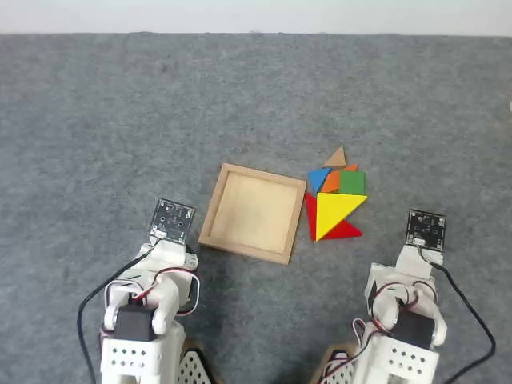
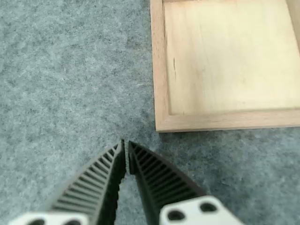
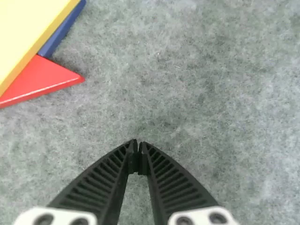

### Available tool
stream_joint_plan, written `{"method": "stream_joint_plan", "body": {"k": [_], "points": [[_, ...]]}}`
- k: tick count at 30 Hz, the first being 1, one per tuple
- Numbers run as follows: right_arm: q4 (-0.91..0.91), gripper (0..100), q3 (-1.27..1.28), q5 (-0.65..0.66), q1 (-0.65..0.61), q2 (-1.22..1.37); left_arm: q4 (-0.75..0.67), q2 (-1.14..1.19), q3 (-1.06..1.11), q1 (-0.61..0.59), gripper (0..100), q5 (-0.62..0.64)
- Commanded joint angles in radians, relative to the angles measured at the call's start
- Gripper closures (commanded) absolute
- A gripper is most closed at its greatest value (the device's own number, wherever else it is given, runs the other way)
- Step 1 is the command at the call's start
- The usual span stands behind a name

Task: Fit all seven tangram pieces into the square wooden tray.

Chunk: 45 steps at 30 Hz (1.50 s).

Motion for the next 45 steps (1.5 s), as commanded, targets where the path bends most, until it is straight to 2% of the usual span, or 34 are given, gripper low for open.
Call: {"method": "stream_joint_plan", "body": {"k": [1,40,45], "points": [[0.007,99.1,0.018,-0.014,0.012,-0.008,0.006,-0.009,-0.005,0.000,98,0.005],[0.007,99.1,0.018,-0.012,0.008,-0.008,0.006,-0.009,-0.005,-0.005,98,0.005],[0.007,99.0,0.018,-0.012,-0.025,-0.008,0.006,-0.009,-0.005,-0.005,98,0.005]]}}
